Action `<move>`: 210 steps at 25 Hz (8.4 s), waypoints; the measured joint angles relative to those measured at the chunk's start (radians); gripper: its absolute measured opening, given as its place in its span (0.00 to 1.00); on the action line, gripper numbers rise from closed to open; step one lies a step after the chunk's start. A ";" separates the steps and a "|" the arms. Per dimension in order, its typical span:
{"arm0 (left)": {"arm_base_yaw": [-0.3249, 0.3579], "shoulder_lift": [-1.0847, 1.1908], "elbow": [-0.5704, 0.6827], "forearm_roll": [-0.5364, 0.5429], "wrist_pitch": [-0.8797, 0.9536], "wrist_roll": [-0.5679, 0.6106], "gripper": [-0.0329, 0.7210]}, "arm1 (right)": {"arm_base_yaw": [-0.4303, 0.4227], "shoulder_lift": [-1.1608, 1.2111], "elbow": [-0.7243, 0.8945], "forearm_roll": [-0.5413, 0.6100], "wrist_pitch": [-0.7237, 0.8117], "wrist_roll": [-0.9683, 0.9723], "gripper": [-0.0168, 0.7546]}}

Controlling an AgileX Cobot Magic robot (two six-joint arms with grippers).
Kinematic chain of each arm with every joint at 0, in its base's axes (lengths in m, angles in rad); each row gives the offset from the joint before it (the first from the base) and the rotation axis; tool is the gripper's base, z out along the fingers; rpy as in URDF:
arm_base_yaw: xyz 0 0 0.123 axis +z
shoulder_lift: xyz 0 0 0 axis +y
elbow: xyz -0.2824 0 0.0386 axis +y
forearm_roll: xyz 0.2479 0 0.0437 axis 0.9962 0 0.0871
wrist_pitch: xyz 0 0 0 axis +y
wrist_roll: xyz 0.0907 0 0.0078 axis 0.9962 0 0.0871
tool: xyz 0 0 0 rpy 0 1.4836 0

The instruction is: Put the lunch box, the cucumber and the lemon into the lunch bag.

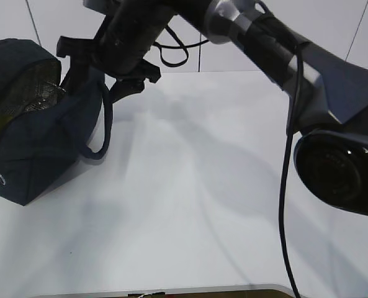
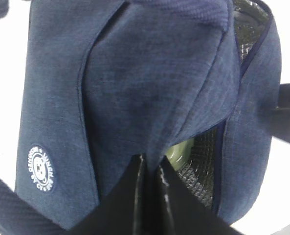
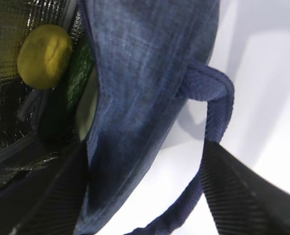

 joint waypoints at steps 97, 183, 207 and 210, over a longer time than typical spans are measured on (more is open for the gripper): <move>-0.351 0.004 0.000 -0.432 0.032 0.004 0.03 | 0.000 -0.490 0.546 -0.517 0.032 -0.376 0.03; -0.415 -0.104 0.000 0.018 0.095 -0.177 0.37 | -0.002 -0.851 0.748 -0.496 0.002 -0.290 0.36; -0.542 -0.487 0.136 0.299 0.120 -0.335 0.37 | -0.002 -1.407 1.746 -0.361 -0.747 -0.290 0.36; -0.542 -0.545 0.143 0.303 0.122 -0.336 0.37 | -0.002 -1.433 1.886 -0.335 -0.897 -0.290 0.36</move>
